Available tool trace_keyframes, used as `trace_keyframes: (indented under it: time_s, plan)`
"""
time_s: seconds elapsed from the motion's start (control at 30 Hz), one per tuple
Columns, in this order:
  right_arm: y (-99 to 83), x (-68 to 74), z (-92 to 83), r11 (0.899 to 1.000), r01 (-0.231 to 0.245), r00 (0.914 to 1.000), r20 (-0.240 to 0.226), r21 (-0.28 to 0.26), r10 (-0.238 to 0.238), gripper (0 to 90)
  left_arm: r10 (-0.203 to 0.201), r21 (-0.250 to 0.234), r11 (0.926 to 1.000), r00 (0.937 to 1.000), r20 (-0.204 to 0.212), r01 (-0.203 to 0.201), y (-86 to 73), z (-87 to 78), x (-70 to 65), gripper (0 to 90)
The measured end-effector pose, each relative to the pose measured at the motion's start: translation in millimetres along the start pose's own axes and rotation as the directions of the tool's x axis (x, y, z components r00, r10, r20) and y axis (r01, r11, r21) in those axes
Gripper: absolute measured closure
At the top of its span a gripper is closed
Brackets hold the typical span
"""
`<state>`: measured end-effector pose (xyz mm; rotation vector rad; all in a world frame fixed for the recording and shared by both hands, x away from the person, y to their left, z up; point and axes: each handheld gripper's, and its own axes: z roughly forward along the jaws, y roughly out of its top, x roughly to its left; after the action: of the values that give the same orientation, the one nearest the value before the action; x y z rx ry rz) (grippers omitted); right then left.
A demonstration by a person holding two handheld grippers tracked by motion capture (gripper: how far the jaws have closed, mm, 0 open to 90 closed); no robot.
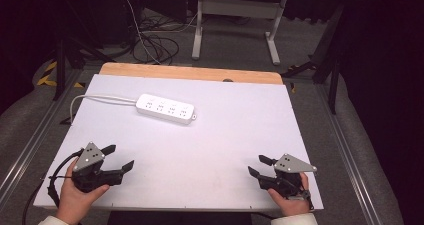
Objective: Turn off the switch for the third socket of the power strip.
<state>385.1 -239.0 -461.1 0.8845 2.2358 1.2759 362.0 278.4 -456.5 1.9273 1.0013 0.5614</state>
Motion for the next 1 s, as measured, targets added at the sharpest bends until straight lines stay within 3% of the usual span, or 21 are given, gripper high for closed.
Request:
trace_keyframes:
  time_s: [0.17,0.3,0.4,0.43,0.63,0.87,0.9,1.0]
  plan:
    - [-0.3,-0.4,0.4,1.000,-0.007,1.0000,0.003,-0.004,0.007,44.2,0.014,0.012,0.9998,0.9998,-0.011,-0.014,0.8,-0.2,-2.1,20.4]
    - [-0.7,-0.7,0.3,1.000,-0.002,1.0000,0.004,-0.009,0.002,45.8,0.066,0.023,0.9976,0.9971,-0.038,-0.065,2.2,-0.5,-6.3,21.9]
    - [-0.5,-1.0,0.2,1.000,-0.002,1.0000,0.006,-0.013,0.002,46.1,0.055,0.025,0.9982,0.9985,-0.008,-0.054,2.1,0.4,-6.3,22.9]
    - [-0.5,-0.9,0.2,1.000,-0.002,1.0000,0.006,-0.014,0.002,46.1,0.024,0.023,0.9995,0.9997,0.007,-0.024,1.7,0.8,-6.3,22.9]
    - [-0.2,0.1,0.1,1.000,-0.001,1.0000,0.005,-0.011,0.001,46.1,-0.010,0.019,0.9998,0.9997,0.022,0.009,1.8,-0.2,-3.5,22.9]
    - [-0.4,0.7,-0.3,1.000,0.008,0.9999,0.006,-0.017,-0.008,47.6,0.025,0.026,0.9993,0.9997,0.009,-0.025,4.5,0.7,-7.0,23.3]
    - [-0.3,0.6,-0.1,1.000,0.008,0.9999,0.007,-0.017,-0.007,47.5,0.055,0.031,0.9980,0.9985,-0.003,-0.055,6.7,0.3,-8.1,23.3]
    - [0.0,1.0,0.3,1.000,0.008,0.9999,0.008,-0.015,-0.008,47.2,0.040,0.028,0.9988,0.9991,0.012,-0.040,11.3,-0.1,-9.0,23.3]
